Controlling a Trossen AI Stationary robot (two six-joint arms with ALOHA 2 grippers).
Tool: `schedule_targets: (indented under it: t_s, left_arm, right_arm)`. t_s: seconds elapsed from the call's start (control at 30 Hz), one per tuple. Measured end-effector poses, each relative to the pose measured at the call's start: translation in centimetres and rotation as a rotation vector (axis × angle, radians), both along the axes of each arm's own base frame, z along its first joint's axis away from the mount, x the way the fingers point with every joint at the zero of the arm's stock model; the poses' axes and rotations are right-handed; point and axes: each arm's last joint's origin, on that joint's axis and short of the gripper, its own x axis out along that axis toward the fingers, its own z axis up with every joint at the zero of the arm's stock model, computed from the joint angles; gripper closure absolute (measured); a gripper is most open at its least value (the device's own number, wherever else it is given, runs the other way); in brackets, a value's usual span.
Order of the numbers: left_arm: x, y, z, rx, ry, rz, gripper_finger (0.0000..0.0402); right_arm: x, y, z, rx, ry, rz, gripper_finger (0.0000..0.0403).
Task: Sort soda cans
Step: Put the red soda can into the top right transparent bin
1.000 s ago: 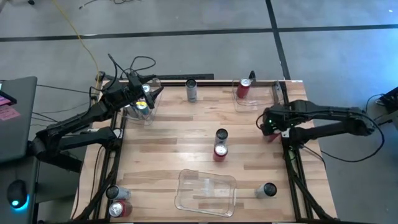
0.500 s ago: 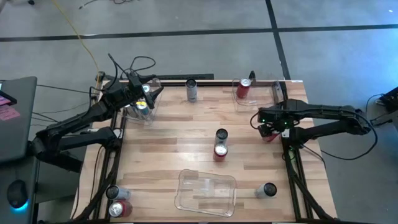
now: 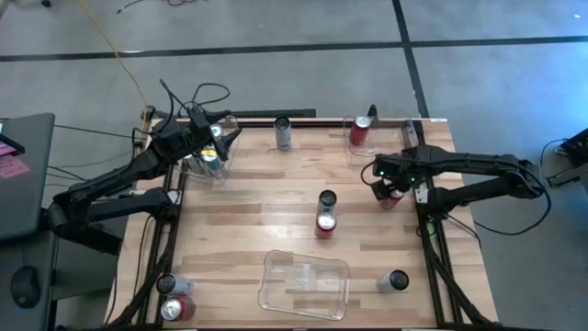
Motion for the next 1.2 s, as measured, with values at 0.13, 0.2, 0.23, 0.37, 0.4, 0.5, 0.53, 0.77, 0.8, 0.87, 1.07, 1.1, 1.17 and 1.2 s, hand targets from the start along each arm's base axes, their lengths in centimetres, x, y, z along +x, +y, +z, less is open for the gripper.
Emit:
schedule_targets:
  t_s: [0.13, 0.2, 0.23, 0.37, 0.4, 0.5, 0.53, 0.77, 0.8, 0.87, 1.07, 1.1, 1.17, 1.2]
  left_arm:
    - [0.0, 0.0, -0.1, -0.002, 0.006, 0.0, 0.007]
    - [0.0, 0.0, -0.1, -0.003, 0.008, 0.0, 0.007]
    - [0.0, 0.0, -0.1, -0.003, 0.008, 0.0, 0.007]
    - [0.0, 0.0, -0.1, -0.004, 0.007, 0.0, 0.007]
    - [0.0, 0.0, -0.1, -0.004, 0.007, 0.0, 0.007]
    - [0.0, 0.0, -0.1, -0.005, 0.006, 0.0, 0.007]
    - [0.0, 0.0, -0.1, -0.005, 0.006, 0.0, 0.007]
    - [0.0, 0.0, -0.1, -0.008, 0.003, 0.0, 0.007]
    - [0.0, 0.0, -0.1, -0.009, 0.003, 0.0, 0.007]
    - [0.0, 0.0, -0.1, -0.01, 0.001, 0.0, 0.007]
    - [0.0, 0.0, -0.1, -0.015, 0.0, 0.0, 0.007]
    - [0.0, 0.0, -0.1, -0.016, 0.001, 0.0, 0.007]
    - [0.0, 0.0, -0.1, -0.015, 0.005, 0.0, 0.007]
    - [0.0, 0.0, -0.1, -0.015, 0.005, 0.0, 0.007]
  right_arm:
    - [0.0, -0.1, 0.0, 0.0, -0.001, -0.004, 0.0059]
    - [0.0, -0.2, 0.0, 0.0, -0.002, -0.006, 0.0079]
    - [0.0, -0.2, 0.1, 0.0, -0.004, -0.006, 0.009]
    - [0.1, -0.2, 0.1, -0.003, -0.014, -0.006, 0.0119]
    - [0.1, -0.2, 0.1, -0.004, -0.015, -0.006, 0.0121]
    - [0.1, -0.2, 0.1, -0.004, -0.017, -0.006, 0.0124]
    - [0.1, -0.2, 0.1, -0.005, -0.017, -0.005, 0.0124]
    - [0.8, -0.4, 1.5, -0.026, -0.086, 0.049, 0.0126]
    - [1.0, -0.4, 2.0, -0.033, -0.104, 0.059, 0.0127]
    - [1.2, -0.6, 3.0, -0.051, -0.132, 0.071, 0.0127]
    - [1.4, -1.7, 6.1, -0.138, -0.208, 0.095, 0.0127]
    - [1.4, -1.9, 6.7, -0.151, -0.224, 0.096, 0.0127]
    - [1.4, -2.4, 7.7, -0.177, -0.255, 0.102, 0.0127]
    - [1.4, -2.7, 8.1, -0.19, -0.27, 0.104, 0.0127]
